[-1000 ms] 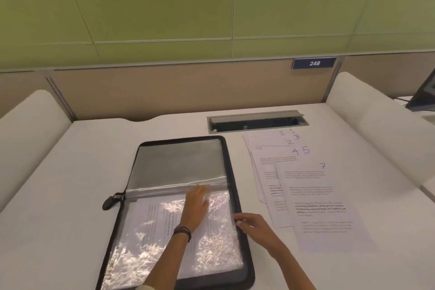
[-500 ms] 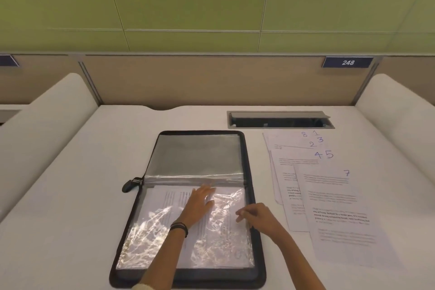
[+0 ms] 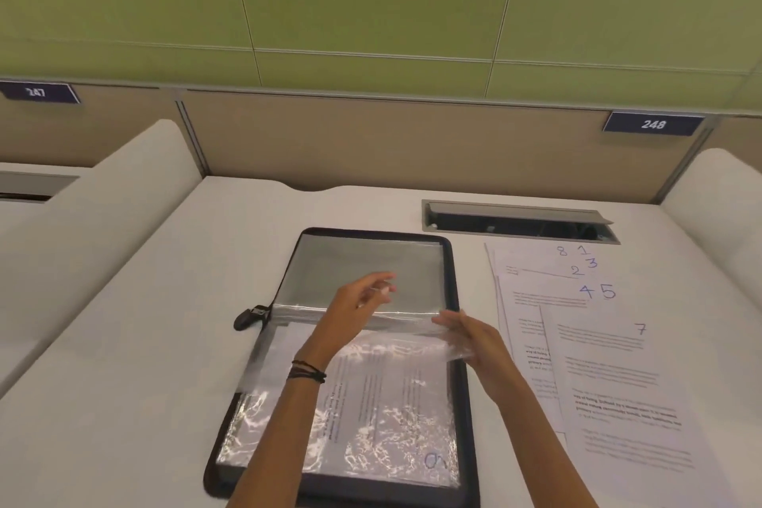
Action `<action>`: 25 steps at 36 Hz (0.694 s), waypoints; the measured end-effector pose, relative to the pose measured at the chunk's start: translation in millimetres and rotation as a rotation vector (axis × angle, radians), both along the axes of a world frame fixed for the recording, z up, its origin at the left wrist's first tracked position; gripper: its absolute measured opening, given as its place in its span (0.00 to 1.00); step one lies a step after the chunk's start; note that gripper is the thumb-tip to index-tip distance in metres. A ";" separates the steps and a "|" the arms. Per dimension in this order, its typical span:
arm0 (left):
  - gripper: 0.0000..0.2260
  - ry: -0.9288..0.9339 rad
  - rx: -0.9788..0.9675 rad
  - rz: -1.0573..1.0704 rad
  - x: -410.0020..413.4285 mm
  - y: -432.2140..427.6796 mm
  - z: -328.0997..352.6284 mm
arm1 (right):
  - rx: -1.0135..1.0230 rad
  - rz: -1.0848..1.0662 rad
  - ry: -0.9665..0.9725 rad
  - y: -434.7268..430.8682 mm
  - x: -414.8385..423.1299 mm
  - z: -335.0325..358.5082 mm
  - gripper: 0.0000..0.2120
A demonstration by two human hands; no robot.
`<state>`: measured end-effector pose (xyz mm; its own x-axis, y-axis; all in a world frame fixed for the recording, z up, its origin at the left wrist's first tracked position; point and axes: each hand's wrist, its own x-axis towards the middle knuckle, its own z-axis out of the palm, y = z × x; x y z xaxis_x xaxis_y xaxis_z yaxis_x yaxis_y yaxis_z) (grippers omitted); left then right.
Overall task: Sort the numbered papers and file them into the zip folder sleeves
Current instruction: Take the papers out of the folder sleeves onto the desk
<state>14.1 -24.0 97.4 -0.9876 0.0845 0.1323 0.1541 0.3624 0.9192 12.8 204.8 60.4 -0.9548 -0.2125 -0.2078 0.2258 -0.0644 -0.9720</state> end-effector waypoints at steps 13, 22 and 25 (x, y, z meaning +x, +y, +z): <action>0.07 0.128 -0.014 -0.214 11.8 19.9 46.2 | -0.256 -0.045 -0.007 -7.2 -30.5 1.3 0.36; 0.11 -0.130 -0.103 0.024 -9.8 3.9 -83.7 | -0.208 -0.007 0.007 -14.6 -45.4 -4.7 0.54; 0.14 -0.141 -0.163 0.055 -7.5 4.0 -109.1 | -0.153 -0.036 0.051 -13.0 -44.1 -9.0 0.59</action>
